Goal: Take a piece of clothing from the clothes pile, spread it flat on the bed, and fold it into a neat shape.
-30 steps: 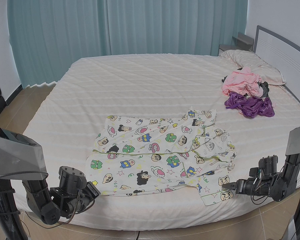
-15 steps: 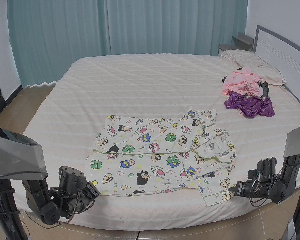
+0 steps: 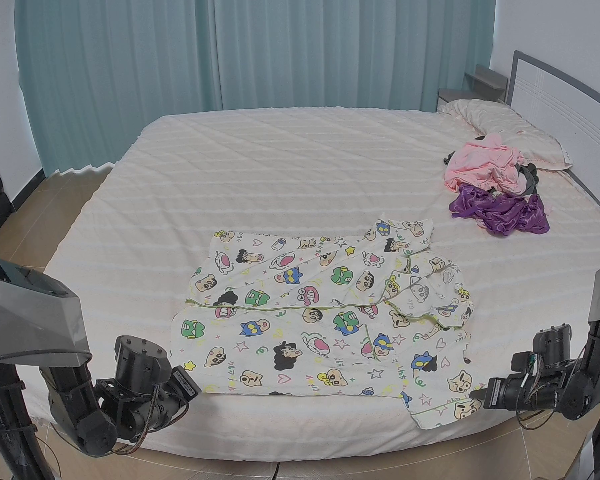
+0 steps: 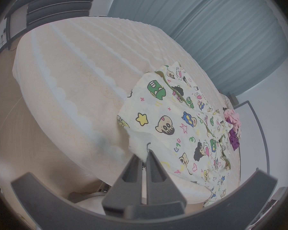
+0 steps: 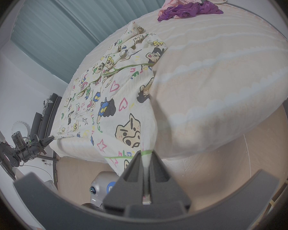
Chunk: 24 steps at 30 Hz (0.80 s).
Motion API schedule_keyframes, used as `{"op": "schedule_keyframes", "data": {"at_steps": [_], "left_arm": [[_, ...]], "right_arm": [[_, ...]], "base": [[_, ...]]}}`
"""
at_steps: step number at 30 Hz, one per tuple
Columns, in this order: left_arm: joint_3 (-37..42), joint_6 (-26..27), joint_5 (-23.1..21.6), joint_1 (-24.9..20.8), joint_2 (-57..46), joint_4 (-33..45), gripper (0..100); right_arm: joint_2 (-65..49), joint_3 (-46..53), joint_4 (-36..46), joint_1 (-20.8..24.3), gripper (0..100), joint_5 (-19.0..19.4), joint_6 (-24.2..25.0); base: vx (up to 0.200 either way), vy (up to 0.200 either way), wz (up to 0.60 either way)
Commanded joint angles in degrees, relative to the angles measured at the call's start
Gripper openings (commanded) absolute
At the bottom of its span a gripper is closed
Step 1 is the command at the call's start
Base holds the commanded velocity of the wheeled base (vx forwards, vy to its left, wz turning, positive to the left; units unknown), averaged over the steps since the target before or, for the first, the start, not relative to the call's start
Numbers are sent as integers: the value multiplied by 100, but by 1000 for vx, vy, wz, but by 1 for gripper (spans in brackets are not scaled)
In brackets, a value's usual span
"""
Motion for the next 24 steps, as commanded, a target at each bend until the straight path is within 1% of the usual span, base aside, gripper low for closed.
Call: {"op": "schedule_keyframes", "data": {"at_steps": [1,5,8,10,13,14,18,24], "left_arm": [[212,194,23,-74,-209,-54,0],[379,440,190,-82,-209,-63,0],[431,563,340,-153,-244,-63,0],[537,633,366,-276,-244,-54,0],[713,774,375,-460,-235,-54,0],[757,827,375,-566,-226,-54,0],[809,862,384,-777,-183,-45,0],[888,871,533,-873,-183,-10,0]], "right_arm": [[-404,341,88,-49,0,-12,-2],[-448,341,387,-84,0,-38,-10],[-738,341,870,-84,0,-47,-81],[-931,341,1160,-93,0,-64,-133],[-1090,341,1389,-146,0,-117,-142],[-1116,341,1512,-207,0,-240,-160],[-1186,341,2031,-216,0,-838,-309],[-1714,341,2611,-225,0,-908,-327]], "base": [[0,0,0],[0,0,0],[0,0,0],[0,0,0],[0,0,0],[0,0,0],[0,0,0],[0,0,0]]}}
